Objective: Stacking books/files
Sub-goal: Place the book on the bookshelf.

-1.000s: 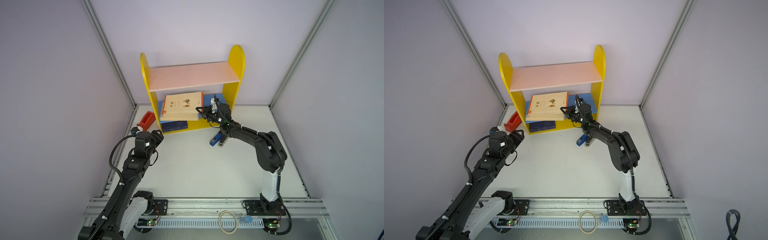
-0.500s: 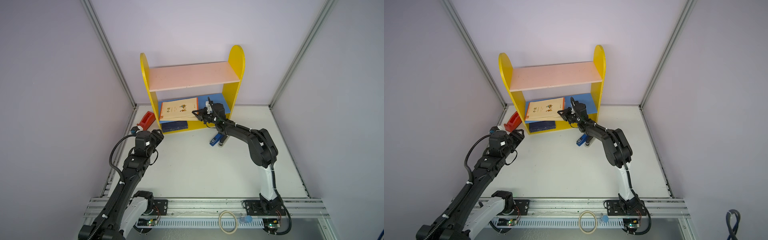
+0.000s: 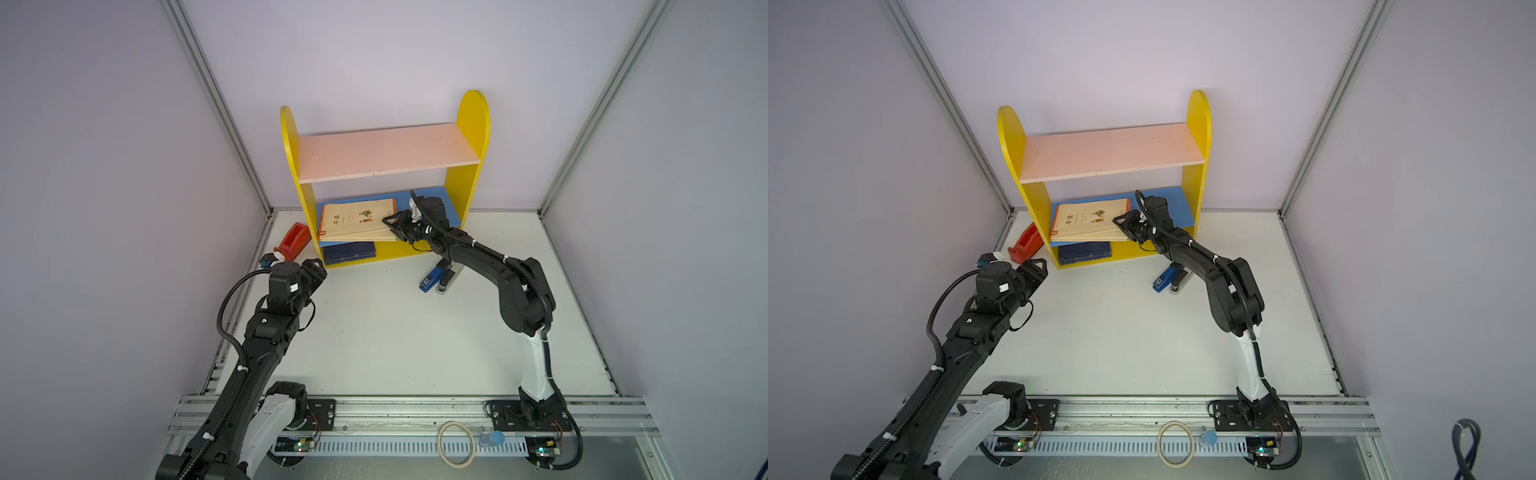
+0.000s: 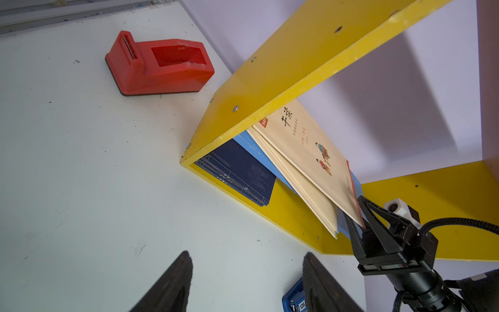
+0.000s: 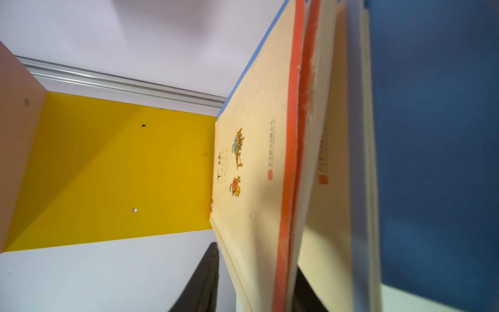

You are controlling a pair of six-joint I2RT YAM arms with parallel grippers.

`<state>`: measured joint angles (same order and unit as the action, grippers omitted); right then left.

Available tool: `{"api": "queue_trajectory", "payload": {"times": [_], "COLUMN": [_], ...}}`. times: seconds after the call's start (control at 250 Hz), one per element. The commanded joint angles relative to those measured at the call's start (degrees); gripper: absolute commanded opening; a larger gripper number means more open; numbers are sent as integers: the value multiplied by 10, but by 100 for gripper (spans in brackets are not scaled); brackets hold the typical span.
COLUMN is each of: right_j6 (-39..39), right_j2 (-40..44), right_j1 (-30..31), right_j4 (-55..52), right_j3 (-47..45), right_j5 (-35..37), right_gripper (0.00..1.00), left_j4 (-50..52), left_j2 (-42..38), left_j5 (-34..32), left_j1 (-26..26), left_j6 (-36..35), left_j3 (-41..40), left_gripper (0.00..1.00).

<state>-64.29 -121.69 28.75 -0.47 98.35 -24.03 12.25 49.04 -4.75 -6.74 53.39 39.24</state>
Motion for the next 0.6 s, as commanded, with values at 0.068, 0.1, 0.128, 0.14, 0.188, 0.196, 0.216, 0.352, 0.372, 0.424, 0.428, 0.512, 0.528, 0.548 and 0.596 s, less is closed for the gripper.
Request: {"api": "queue_trajectory", "payload": {"times": [0.068,0.1,0.128,0.14,0.188,0.196,0.216,0.352,0.372,0.424,0.428,0.512,0.528,0.548,0.596], "right_j6": [102,109,114,116,117,117,116,109,108,107,107,108,109,109,111], "right_j2": [47,54,60,62,73,74,79,85,83,76,75,61,59,57,53], "right_j1": [-1,0,0,0,0,0,0,7,7,8,7,9,9,9,9], "right_j4": [-114,-123,-128,-129,-125,-122,-116,-86,-86,-84,-84,-83,-83,-83,-83], "right_j3": [-24,-31,-37,-39,-56,-60,-68,-92,-91,-86,-86,-71,-69,-66,-59], "right_j5": [115,128,138,142,150,150,150,137,136,133,133,126,125,125,126], "right_gripper": [45,45,46,46,46,46,46,44,43,41,41,36,34,32,29], "left_j4": [0,0,0,-1,1,0,1,1,0,1,1,1,1,1,1], "left_j2": [-1,-2,-2,-2,-2,-3,-3,-2,-2,-1,-1,-1,-1,-1,-2], "left_j5": [3,4,4,5,5,5,4,5,5,5,5,6,6,5,5], "left_j1": [1,1,1,1,1,1,1,1,1,2,0,2,2,2,2], "left_j6": [-5,-5,-5,-5,-5,-5,-5,-4,-4,-5,-5,-4,-5,-4,-4], "left_j3": [4,4,5,6,6,6,6,6,5,5,6,6,6,6,6], "left_gripper": [68,68,68,68,68,68,68,68,68,68,68,68,68,68,68]}}
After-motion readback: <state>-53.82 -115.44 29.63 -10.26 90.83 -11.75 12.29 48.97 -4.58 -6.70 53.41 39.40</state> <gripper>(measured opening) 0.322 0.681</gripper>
